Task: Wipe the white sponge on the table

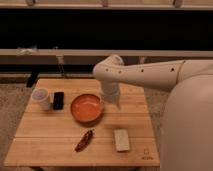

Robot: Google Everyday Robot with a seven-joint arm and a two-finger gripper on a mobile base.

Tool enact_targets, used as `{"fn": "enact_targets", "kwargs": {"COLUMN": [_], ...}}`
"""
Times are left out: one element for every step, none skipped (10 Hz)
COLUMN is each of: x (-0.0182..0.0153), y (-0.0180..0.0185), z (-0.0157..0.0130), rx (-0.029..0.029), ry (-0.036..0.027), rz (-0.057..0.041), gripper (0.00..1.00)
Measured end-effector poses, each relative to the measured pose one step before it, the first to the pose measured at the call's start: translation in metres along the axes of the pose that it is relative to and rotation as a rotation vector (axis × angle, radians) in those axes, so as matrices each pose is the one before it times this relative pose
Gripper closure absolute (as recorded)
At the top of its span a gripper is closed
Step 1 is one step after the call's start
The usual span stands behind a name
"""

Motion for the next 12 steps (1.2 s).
{"fn": "enact_targets", "kwargs": {"x": [-0.00289, -0.00071, 0.00121, 0.00342, 0.00375, 0.00474, 0.00566, 0.00630, 0.01005, 0.00586, 0.00570, 0.00756], "y": [-0.01866, -0.02434, -0.01740, -0.00786, -0.00256, -0.00052, 0.00680, 0.00720, 0.00902, 0.00448, 0.00442, 0.00342], "z": [0.00766, 0.01031, 0.00806, 0.00561, 0.00581, 0.00732, 0.00355, 0.00225, 0.00431, 0.00273, 0.00340, 0.00568], "rx": [-0.00541, -0.01352, -0.01394, -0.01500, -0.01613, -0.02087, -0.01672, -0.00954, -0.00930, -0.00113, 0.00341, 0.02015], "ry": [-0.00058, 0.00746, 0.01052, 0.01048, 0.01643, 0.02229, 0.02161, 0.01480, 0.02318, 0.01396, 0.01399, 0.01374], "rz": [0.02939, 0.04647, 0.02839, 0.01242, 0.01130, 0.01493, 0.00007, -0.00674, -0.01232, -0.00774, -0.01019, -0.00748], "gripper": [0.35, 0.35, 0.35, 0.35, 0.35, 0.35, 0.35, 0.35, 0.35, 0.35, 0.35, 0.35]}}
